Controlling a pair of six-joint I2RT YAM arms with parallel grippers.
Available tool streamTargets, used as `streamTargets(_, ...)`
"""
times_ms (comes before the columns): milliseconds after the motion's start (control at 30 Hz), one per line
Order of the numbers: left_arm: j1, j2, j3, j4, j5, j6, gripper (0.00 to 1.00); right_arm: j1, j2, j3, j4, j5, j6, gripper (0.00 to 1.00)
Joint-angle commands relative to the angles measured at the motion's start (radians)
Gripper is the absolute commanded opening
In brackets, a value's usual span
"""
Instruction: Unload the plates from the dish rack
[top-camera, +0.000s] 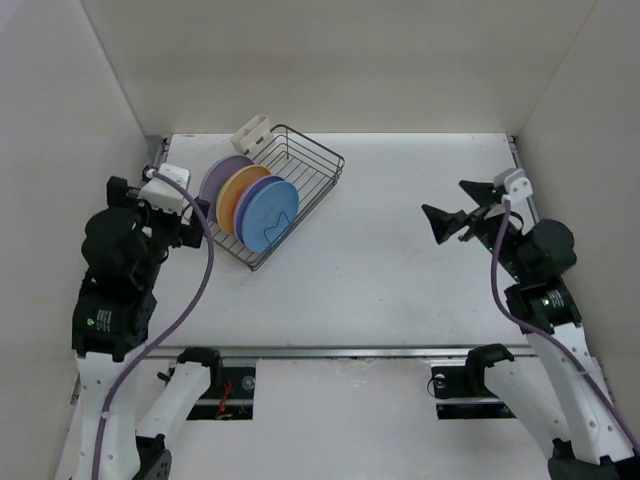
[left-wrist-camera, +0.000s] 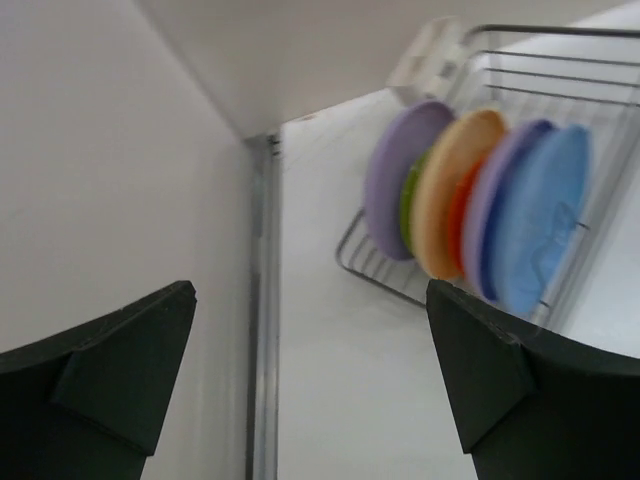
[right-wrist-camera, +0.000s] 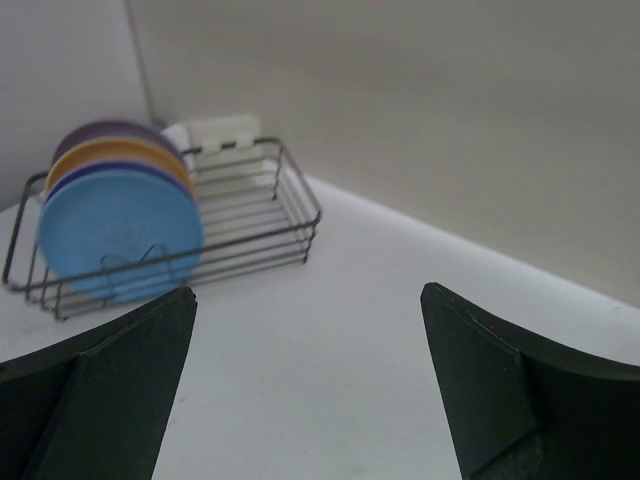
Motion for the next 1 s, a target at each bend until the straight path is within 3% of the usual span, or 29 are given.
streamTargets(0,-0.008,0.188,0.158,-0.440,0.410,0.061,0.99,-0.008,0.053,-0.014,-0.058,-0.266,0.035,1.00)
streamTargets(133,-0.008,0.481,0.450,-0.741,0.534,0.069,0.99,-0.008,0.064,-0.040,0.128,-0.312,0.126,1.00)
streamTargets(167,-0.020,0.538,0.560,-0.786,0.553,0.084,0.99,-0.008,0.064,-0.070,0.241,-0.300,0.161,1.00)
streamTargets(267,-0.071,0.718,0.682,-0.861,0.521,0.098,0.99,-0.008,0.082,-0.136,0.374,-0.223,0.346,1.00)
streamTargets(300,-0.088,0.747,0.682,-0.851,0.486,0.078,0.98,-0.008,0.105,-0.158,0.470,-0.207,0.369,1.00)
streamTargets(400,-0.140,0.822,0.682,-0.796,0.394,0.066,0.93,-0.008,0.202,-0.144,0.524,-0.297,0.427,1.00)
streamTargets(500,-0.172,0.856,0.682,-0.725,0.331,0.053,0.87,-0.008,0.292,-0.036,0.419,-0.410,0.406,1.00)
streamTargets(633,-0.221,0.913,0.682,-0.665,0.276,0.053,0.72,-0.008,0.383,-0.004,0.322,-0.411,0.387,1.00)
streamTargets(733,-0.240,0.966,0.682,-0.628,0.220,0.011,0.63,-0.008,0.371,-0.064,0.353,-0.321,0.375,0.99)
streamTargets(967,-0.240,1.019,0.650,-0.561,0.130,-0.025,0.63,-0.008,0.280,-0.139,0.345,-0.145,0.361,0.97)
